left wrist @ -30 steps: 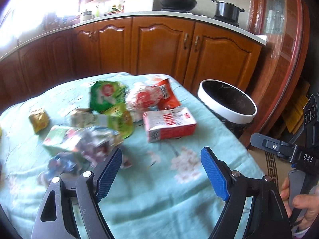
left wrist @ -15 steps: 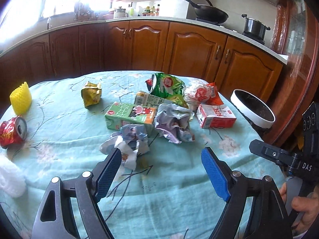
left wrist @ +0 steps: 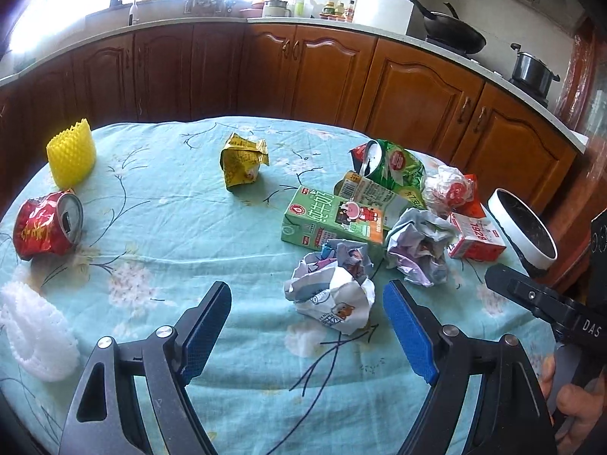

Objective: Collect trash
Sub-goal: 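Grasp crumpled paper with the left tool while the right tool grasps a crumpled wrapper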

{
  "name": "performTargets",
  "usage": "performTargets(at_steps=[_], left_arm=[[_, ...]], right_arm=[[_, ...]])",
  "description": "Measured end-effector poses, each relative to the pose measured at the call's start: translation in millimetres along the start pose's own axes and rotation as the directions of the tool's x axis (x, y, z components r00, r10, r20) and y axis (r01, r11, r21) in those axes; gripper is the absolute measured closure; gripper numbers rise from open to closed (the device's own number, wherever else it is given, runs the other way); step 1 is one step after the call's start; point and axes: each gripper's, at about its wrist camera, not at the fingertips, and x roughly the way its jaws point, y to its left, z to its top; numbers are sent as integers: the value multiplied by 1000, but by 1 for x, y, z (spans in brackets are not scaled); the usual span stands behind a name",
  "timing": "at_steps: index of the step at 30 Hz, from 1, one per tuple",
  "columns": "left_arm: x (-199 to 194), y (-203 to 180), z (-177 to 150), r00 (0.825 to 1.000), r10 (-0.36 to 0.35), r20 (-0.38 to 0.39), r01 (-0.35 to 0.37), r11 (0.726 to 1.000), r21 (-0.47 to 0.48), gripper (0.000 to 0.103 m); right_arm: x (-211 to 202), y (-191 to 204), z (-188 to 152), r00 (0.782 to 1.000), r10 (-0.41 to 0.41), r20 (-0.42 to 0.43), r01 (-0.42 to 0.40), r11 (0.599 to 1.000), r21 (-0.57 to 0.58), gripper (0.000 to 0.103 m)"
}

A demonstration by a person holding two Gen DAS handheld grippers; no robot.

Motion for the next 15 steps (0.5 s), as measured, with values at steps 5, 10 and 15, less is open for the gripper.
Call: performTargets(at_steps=[5, 10, 15], left_arm=[[16, 9, 9, 999, -21, -31, 21, 1000, -19, 22], [42, 4, 9, 993, -70, -93, 71, 997, 6, 55], [45, -3, 4, 991, -91, -99, 94, 995, 23, 74]], right_arm=[[26, 0, 12, 998, 39, -40, -38, 999, 16, 25], [58, 0, 13, 993, 66, -102, -63, 997, 39, 50], [55, 0, 9, 992, 80, -96, -76, 996, 42, 87]])
